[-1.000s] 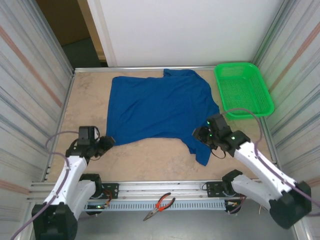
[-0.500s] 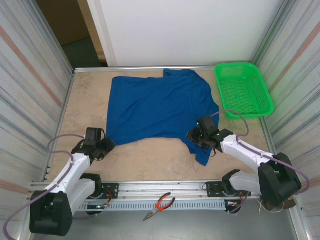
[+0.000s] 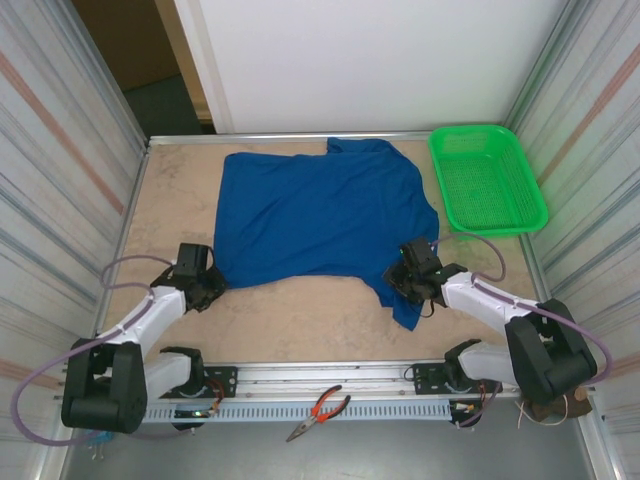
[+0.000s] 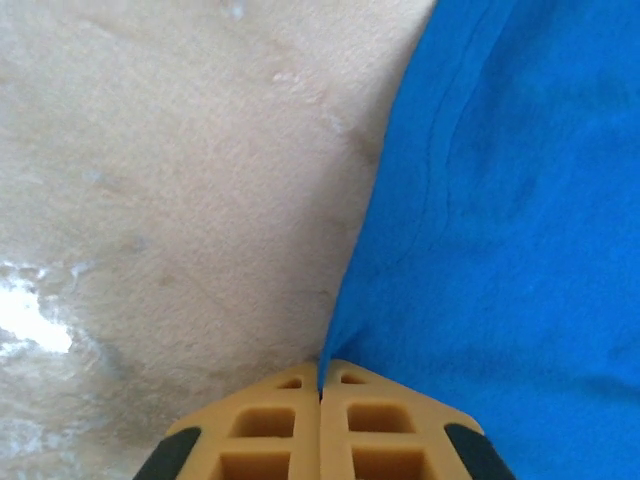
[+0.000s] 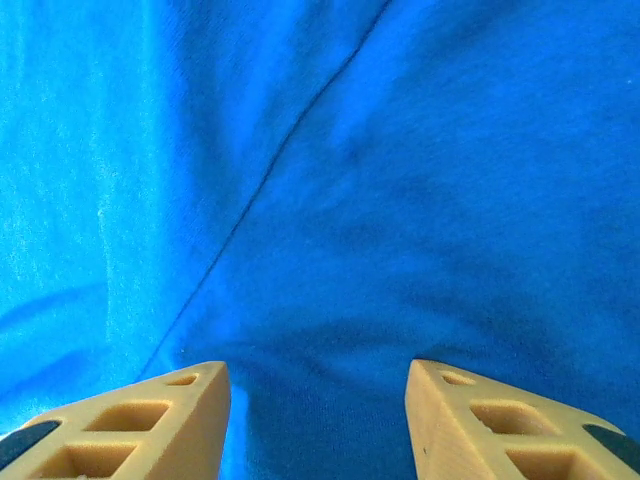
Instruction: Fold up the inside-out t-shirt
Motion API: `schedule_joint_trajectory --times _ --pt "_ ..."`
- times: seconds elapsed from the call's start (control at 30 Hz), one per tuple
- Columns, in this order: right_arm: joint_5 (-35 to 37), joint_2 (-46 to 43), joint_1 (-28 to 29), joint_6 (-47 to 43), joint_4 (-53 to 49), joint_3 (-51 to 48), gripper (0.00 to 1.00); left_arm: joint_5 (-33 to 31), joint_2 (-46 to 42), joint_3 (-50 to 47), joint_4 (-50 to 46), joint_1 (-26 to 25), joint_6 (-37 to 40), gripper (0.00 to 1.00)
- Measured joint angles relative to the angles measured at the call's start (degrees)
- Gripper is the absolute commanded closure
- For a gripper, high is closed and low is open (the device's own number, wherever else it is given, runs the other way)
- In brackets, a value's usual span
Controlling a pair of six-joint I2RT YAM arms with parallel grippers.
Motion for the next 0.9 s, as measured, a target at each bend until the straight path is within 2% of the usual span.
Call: schedule_joint_trajectory --times 0.37,0.67,0.8,0.9 --pt "2.6 -1.5 -2.2 4.6 -2.4 -0.5 0.52 -0.8 -4.5 6.2 -7.0 1.5 4.8 1.0" --pt "2.8 -1.6 -3.1 5.5 -2.6 -0.7 0.52 -2.5 -6.6 15.1 -14.4 4.3 15.2 1.0" --pt "3.0 -1.6 -3.1 5.9 -2.6 -0.7 0.53 -2.4 -6.3 19.7 -16.2 4.3 21.1 0.74" --pt "3.2 -1.8 -3.4 6.0 -3.0 -0.7 0.53 -2.4 -5.9 22.1 -16.6 4.3 23.3 0.68"
